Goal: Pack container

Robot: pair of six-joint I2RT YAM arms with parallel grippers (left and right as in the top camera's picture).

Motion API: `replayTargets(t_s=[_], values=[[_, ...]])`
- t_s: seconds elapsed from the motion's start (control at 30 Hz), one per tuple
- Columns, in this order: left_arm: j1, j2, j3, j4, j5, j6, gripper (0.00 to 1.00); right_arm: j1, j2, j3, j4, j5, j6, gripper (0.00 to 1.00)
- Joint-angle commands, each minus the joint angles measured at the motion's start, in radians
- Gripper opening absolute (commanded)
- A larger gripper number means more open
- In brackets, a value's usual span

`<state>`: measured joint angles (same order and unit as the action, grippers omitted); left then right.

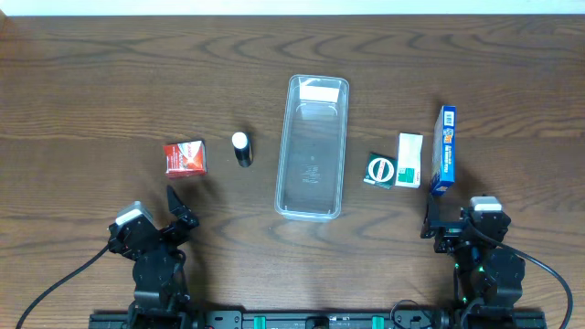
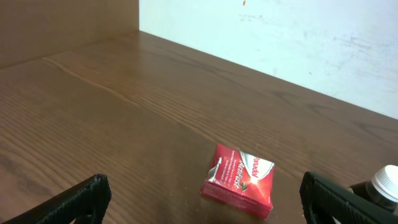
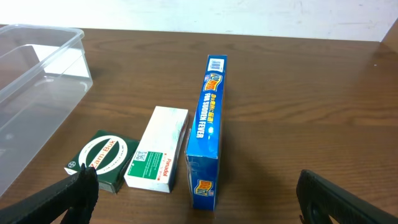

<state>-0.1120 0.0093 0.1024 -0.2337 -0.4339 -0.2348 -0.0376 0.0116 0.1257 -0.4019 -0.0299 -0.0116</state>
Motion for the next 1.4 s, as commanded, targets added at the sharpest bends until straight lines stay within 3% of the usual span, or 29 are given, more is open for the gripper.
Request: replayTargets(t_s=[0.0, 1.03, 1.23, 1.37], values=[[0.005, -0.006, -0.027, 0.0, -0.023, 0.006, 0.98, 0.011, -0.006, -0.008, 0.002, -0.005, -0.008, 0.99], [0.005, -0.006, -0.027, 0.0, -0.023, 0.006, 0.98, 0.011, -0.006, -0.008, 0.002, -0.005, -0.008, 0.99], [0.005, -0.006, -0.027, 0.0, -0.023, 0.006, 0.98, 0.011, -0.006, -0.008, 0.012, -0.22, 0.188, 0.99], [0.005, -0.006, -0.027, 0.0, -0.023, 0.006, 0.98, 0.011, -0.006, -0.01, 0.065, -0.205, 0.277, 0.99]])
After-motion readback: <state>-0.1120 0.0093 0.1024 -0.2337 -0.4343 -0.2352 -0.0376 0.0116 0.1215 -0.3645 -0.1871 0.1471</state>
